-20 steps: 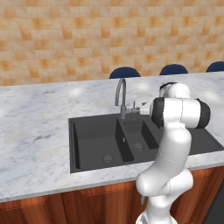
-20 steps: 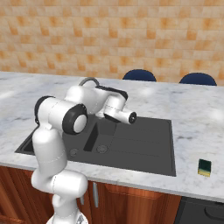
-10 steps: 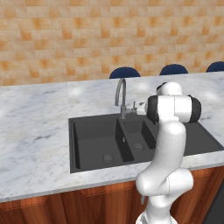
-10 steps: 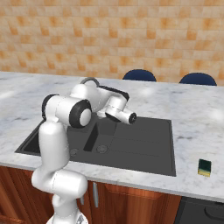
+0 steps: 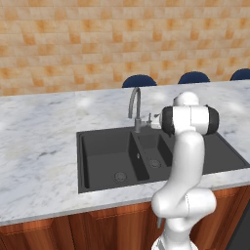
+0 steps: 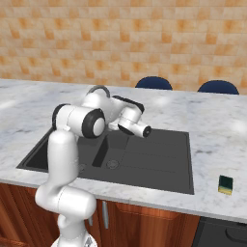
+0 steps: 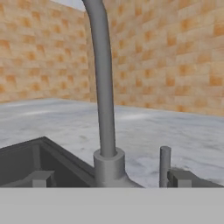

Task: Soak the sponge with water for a few seconds and then drop it inside the sink.

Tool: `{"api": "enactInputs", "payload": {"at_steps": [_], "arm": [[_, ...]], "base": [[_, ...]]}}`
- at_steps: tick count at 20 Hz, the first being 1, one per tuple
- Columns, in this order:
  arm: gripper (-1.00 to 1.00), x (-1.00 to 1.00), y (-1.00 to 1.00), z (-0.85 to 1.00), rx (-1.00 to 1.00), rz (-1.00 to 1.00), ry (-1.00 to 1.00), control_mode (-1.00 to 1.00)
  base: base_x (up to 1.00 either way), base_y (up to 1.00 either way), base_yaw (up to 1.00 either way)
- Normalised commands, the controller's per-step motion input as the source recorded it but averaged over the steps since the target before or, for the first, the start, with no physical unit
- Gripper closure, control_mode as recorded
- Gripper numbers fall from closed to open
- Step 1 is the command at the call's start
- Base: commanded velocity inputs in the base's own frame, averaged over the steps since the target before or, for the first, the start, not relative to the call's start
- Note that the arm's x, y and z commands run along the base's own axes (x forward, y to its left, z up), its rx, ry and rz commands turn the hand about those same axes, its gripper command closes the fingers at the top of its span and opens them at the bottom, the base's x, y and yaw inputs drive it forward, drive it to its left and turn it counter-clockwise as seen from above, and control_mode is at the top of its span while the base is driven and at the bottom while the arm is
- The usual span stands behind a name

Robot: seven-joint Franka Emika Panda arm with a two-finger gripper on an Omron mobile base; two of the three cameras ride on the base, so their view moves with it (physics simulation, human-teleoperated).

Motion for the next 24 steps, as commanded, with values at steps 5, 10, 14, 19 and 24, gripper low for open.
{"api": "enactInputs", "payload": {"at_steps": [5, 10, 14, 19, 24], "arm": [[-1.00, 0.22, 0.00, -0.08, 0.00, 0.00, 0.00, -1.00], [-1.00, 0.27, 0.00, -0.02, 0.00, -0.01, 0.00, -1.00], [-1.00, 0.30, 0.00, 0.00, 0.00, -0.06, 0.00, -1.00], [-1.00, 0.26, 0.00, -0.07, 0.00, -0.06, 0.00, -1.00], [-1.00, 0.15, 0.00, -0.16, 0.00, -0.05, 0.00, -1.00]], "base": [[0.00, 0.00, 0.00], [0.00, 0.00, 0.00], [0.00, 0.00, 0.00], [0.00, 0.00, 0.00], [0.00, 0.00, 0.00]]}}
